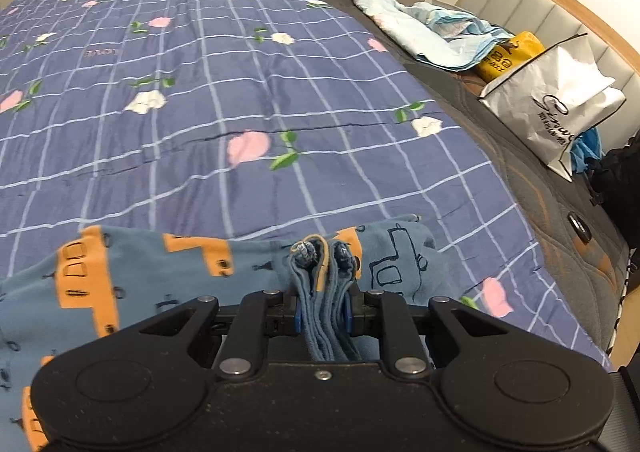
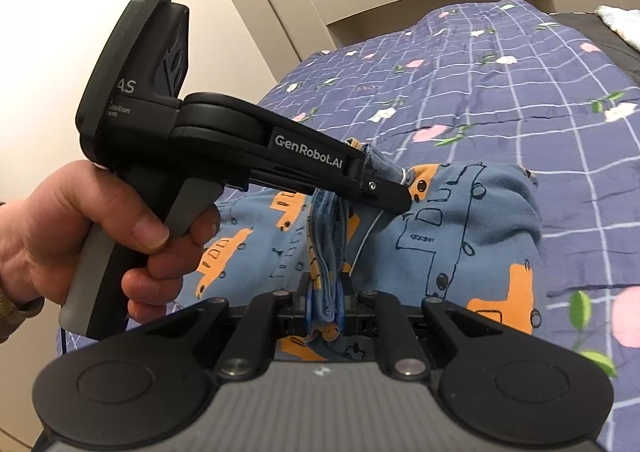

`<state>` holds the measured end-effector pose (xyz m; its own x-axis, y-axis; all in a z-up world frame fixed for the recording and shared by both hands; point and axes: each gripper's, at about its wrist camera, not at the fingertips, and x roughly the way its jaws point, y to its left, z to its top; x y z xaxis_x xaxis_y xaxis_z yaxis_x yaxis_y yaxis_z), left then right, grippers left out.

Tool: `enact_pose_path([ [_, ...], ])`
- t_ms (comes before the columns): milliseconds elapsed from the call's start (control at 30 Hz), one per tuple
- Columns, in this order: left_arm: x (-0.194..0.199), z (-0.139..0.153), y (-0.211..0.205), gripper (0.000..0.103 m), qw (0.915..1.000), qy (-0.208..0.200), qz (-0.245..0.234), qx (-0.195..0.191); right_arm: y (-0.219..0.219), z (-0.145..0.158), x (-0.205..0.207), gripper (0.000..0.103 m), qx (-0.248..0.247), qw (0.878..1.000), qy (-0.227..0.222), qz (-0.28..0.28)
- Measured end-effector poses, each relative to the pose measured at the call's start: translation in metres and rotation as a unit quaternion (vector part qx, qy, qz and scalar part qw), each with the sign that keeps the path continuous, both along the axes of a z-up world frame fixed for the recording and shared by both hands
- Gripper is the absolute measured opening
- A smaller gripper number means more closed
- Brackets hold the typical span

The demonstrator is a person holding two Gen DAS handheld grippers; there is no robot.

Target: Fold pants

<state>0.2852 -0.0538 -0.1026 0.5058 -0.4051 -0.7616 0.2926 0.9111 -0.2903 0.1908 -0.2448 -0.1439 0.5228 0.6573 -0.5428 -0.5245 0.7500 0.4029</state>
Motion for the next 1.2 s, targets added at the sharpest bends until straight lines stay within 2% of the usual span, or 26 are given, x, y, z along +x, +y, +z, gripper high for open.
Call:
enact_pose_path([
  [200,-0.003,-0.006,0.019,0.022,0.9997,0.003,0.014,0.018,0.019,-0.002,0.002,0.013,0.003,1.000,0.004,0.009],
  [367,-0.010,-0.017,0.026,0.031,0.9983,-0.007,0.014,0.055,0.031,-0.014,0.003,0.013,-0.005,1.000,0.019,0.016],
  [467,-0.014,-0.017,0.031,0.035,0.9983,-0.017,0.015,0.053,0.038,-0.024,0.005,0.014,-0.010,0.999,0.031,0.016],
  [567,-0.019,-0.007,0.045,0.045,0.9984,-0.028,0.029,0.039,0.039,-0.028,0.006,0.034,-0.007,0.999,0.042,0.016],
  [600,-0.024,0.000,0.054,0.045,0.9984,-0.036,0.037,0.025,0.037,-0.026,0.006,0.042,-0.004,0.999,0.049,0.021],
  [667,-0.034,0.012,0.065,0.044,0.9976,-0.055,0.041,0.007,0.026,-0.015,0.001,0.043,0.004,0.998,0.048,0.044],
  [767,-0.052,0.026,0.068,0.048,0.9963,-0.083,0.022,-0.009,-0.015,0.012,-0.010,0.052,0.022,0.997,0.014,0.074],
  [833,-0.054,0.023,0.066,0.049,0.9960,-0.085,0.026,-0.006,-0.050,0.022,-0.007,0.054,0.021,0.998,0.006,0.056],
  [967,-0.054,0.006,0.051,0.049,0.9976,-0.063,-0.002,-0.028,-0.085,0.021,0.020,0.054,0.039,0.999,0.022,0.023],
  [1033,-0.057,-0.009,0.040,0.050,0.9985,-0.048,-0.026,0.000,-0.089,0.008,0.036,0.055,0.080,0.995,0.055,0.031],
  [1100,-0.061,-0.026,0.035,0.050,0.9974,-0.036,-0.026,0.058,-0.090,-0.017,0.051,0.055,0.117,0.985,0.116,0.046],
  [1133,-0.064,-0.032,0.037,0.058,0.9962,-0.033,-0.025,0.077,-0.090,-0.028,0.055,0.046,0.093,0.986,0.129,0.043],
  [1167,-0.068,-0.034,0.043,0.060,0.9969,-0.033,-0.019,0.069,-0.092,-0.035,0.056,0.034,0.047,0.990,0.127,0.027],
  [1200,-0.070,-0.034,0.049,0.060,0.9979,-0.033,-0.011,0.055,-0.096,-0.036,0.056,0.028,0.035,0.991,0.124,0.025],
])
